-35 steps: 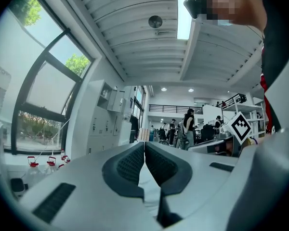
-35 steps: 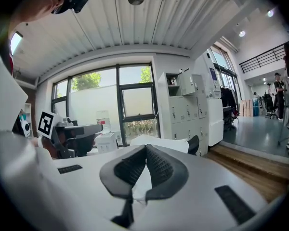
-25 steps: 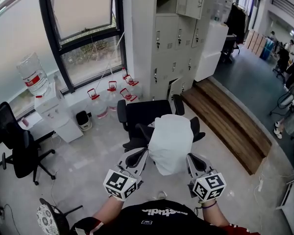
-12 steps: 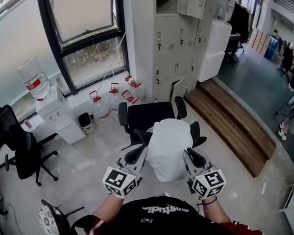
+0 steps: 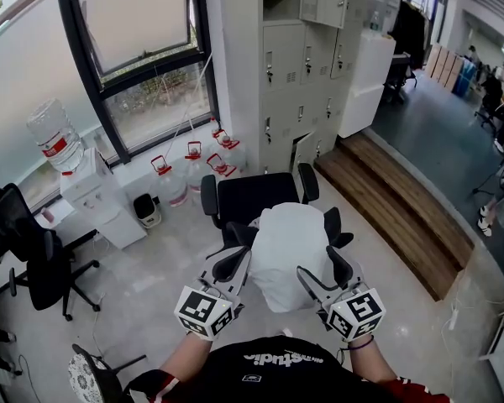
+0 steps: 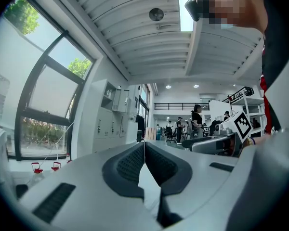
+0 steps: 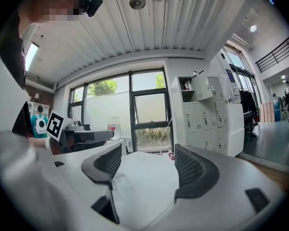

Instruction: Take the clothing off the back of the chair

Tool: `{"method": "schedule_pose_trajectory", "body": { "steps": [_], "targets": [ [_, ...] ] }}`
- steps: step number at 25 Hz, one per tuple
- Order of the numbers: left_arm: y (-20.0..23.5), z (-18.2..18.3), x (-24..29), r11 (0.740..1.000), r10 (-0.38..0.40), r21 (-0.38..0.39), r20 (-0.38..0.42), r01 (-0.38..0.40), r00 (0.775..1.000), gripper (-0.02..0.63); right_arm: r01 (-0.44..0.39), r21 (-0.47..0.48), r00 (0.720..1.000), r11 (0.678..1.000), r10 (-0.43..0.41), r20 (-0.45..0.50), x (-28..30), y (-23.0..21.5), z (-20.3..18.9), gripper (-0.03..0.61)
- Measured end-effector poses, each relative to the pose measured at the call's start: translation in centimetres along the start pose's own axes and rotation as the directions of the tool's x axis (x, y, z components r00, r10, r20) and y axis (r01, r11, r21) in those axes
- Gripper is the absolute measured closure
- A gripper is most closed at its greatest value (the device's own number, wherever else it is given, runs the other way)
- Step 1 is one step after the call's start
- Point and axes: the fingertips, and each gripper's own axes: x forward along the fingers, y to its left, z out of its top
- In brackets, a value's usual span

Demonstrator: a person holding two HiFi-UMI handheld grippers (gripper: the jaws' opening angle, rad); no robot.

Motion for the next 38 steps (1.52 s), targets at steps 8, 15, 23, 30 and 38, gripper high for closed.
{"method": "schedule_pose_trajectory", "body": {
  "steps": [8,15,23,30,38],
  "targets": [
    [-0.5,-0.3,-0.1,1.000,-0.005,-0.002,-0.007,0.005,1.000,0.588,-0.041,-0.007,0.999,0.999,0.041,0.001,-0.2,0.7,-0.2,0.071],
    [-0.6,-1.2,0.1,1.000,-0.007,-0.006,-0.005,0.007,1.000,0.588,-0.021,0.027,0.998,0.999,0.023,-0.054,0.3,-0.7,-2.8,0.061],
    [-0.2,-1.9,0.2,1.000,0.001,-0.014,-0.018,-0.001,1.000,0.589,-0.010,0.066,0.995,0.998,0.017,-0.101,1.8,-2.2,-4.8,0.061],
    [1.5,-1.8,0.4,0.999,0.017,-0.028,-0.028,-0.018,0.999,0.588,0.011,0.059,0.987,0.998,-0.002,-0.158,5.0,-4.2,-5.8,0.048],
    [2.3,-2.4,0.3,0.999,0.044,-0.022,-0.036,-0.045,0.998,0.588,0.017,0.098,0.980,0.995,0.003,-0.198,6.3,-5.5,-7.9,0.039]
  ]
}}
